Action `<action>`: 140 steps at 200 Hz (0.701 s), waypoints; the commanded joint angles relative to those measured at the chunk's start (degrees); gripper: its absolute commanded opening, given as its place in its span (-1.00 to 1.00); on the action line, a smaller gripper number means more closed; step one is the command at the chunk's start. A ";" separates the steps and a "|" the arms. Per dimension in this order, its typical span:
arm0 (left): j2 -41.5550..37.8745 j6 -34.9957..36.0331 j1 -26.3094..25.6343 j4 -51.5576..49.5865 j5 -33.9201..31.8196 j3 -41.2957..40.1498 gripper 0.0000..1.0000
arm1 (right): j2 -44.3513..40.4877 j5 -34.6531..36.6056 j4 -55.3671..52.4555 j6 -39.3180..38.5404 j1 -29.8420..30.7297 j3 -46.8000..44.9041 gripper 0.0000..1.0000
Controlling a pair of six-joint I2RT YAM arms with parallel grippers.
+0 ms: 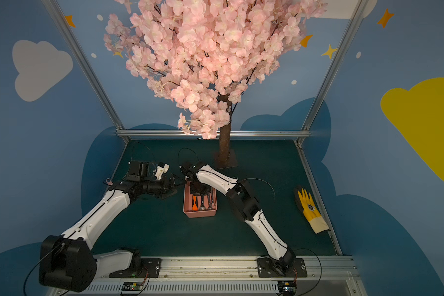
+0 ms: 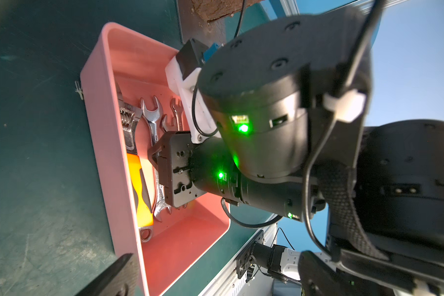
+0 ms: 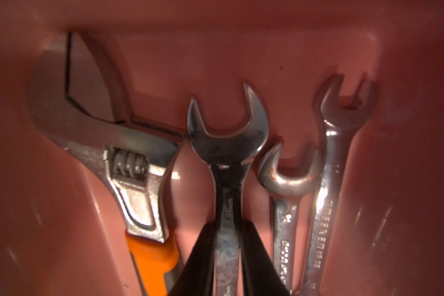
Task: Take out the wrench from the storage box
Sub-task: Pick up the wrench from the storage box.
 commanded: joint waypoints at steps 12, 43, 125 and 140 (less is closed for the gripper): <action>0.68 1.29 0.27 0.12 1.50 0.21 1.00 | 4.89 1.12 -3.04 2.09 -0.89 -1.03 -0.89; 0.50 1.10 0.27 0.21 1.53 -0.08 1.00 | 5.21 1.96 -3.84 1.73 -0.74 1.89 -1.00; 0.15 1.32 0.27 0.30 1.41 -0.74 1.00 | 0.19 4.06 -4.46 1.22 -0.30 4.10 -1.00; 0.15 1.39 0.27 0.30 1.42 -0.71 1.00 | -0.45 4.03 -4.36 1.02 -0.28 4.21 -1.00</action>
